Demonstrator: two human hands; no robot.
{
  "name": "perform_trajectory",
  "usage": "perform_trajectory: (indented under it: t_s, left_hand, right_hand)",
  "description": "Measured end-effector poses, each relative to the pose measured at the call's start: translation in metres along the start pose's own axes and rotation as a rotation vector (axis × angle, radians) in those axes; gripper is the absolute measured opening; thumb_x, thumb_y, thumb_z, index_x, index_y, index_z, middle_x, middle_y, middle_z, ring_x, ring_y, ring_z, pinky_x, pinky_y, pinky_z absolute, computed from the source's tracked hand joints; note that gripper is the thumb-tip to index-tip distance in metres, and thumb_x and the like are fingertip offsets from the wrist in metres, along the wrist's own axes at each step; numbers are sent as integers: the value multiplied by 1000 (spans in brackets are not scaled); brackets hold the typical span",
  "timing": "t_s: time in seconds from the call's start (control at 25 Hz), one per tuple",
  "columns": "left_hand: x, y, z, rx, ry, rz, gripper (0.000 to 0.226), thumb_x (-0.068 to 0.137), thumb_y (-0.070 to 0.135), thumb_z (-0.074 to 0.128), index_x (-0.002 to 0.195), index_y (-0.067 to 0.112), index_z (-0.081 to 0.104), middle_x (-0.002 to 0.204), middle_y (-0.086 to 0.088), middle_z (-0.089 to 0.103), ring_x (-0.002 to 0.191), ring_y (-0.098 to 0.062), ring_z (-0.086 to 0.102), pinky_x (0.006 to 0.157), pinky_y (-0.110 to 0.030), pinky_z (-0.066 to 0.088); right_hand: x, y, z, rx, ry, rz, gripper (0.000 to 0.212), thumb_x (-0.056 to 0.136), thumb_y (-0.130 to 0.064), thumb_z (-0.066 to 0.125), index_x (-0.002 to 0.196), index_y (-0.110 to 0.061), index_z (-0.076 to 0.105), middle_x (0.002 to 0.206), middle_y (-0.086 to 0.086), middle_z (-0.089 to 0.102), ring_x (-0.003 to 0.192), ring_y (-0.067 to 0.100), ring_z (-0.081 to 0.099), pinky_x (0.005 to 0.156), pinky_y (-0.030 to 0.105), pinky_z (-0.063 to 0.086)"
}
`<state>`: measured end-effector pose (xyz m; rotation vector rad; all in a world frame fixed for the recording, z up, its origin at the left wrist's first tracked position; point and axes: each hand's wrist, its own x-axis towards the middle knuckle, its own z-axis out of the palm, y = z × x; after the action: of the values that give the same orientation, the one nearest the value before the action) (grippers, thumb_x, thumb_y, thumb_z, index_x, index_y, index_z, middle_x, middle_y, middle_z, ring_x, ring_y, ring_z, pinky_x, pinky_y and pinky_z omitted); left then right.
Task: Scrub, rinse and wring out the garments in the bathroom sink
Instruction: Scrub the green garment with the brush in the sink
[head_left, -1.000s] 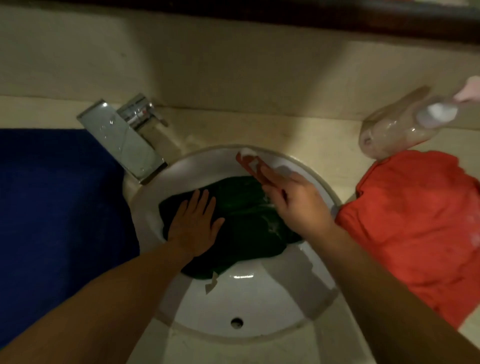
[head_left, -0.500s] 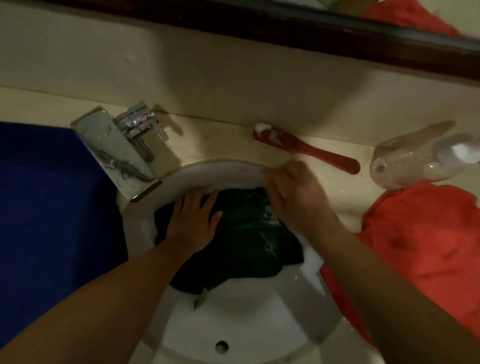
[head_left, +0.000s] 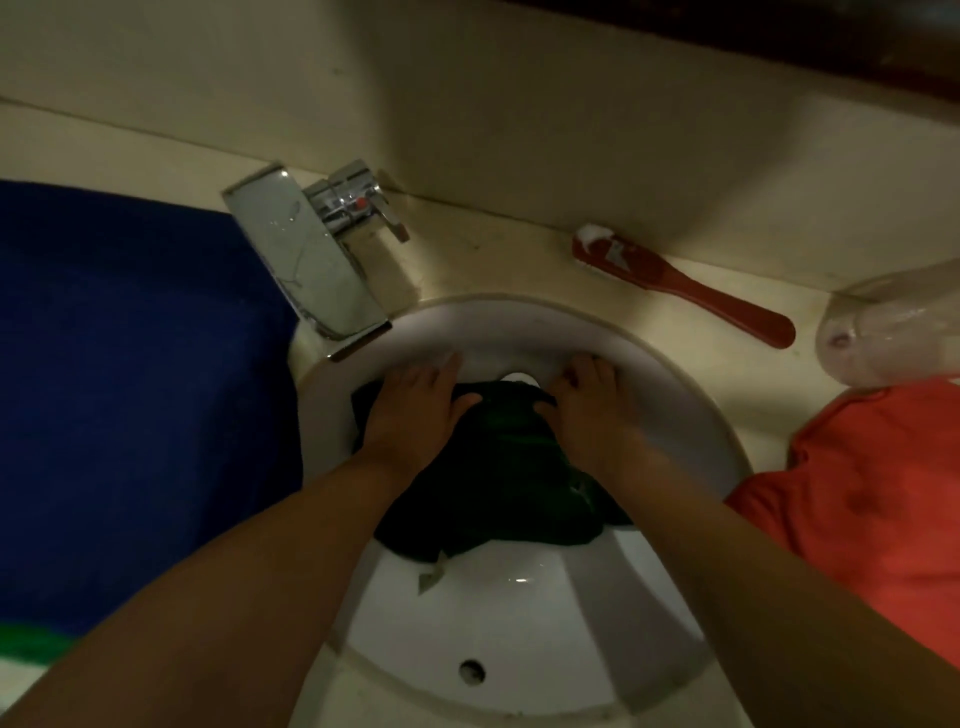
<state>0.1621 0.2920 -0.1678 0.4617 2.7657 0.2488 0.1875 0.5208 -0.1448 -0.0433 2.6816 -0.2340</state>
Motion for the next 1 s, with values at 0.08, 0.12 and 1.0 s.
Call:
perform_trajectory:
  t_s: [0.08, 0.12, 1.0]
  left_hand:
    - [-5, 9, -15, -75, 77, 63, 70, 97, 58, 35, 135, 6, 61, 108, -21, 73, 94, -40, 70, 83, -47, 56]
    - [-9, 14, -26, -67, 128, 95, 65, 96, 56, 44, 131, 5, 65, 103, -21, 74, 87, -39, 72, 75, -45, 59]
    - [-147, 50, -148, 118, -2, 459, 58, 100, 64, 32, 141, 23, 44, 114, -4, 70, 97, -27, 70, 77, -37, 54]
  right_hand:
    - [-16, 6, -14, 251, 37, 36, 36, 106, -39, 50, 129, -16, 65, 135, 12, 59, 126, 32, 52, 105, 38, 42]
    - [-27, 7, -25, 362, 104, 48, 29, 104, -35, 56, 120, -16, 71, 123, 10, 68, 113, 29, 61, 94, 31, 46]
    - [-221, -37, -104, 570, 50, 275, 34, 91, -38, 75, 123, -28, 70, 99, 0, 75, 82, 15, 67, 72, 24, 49]
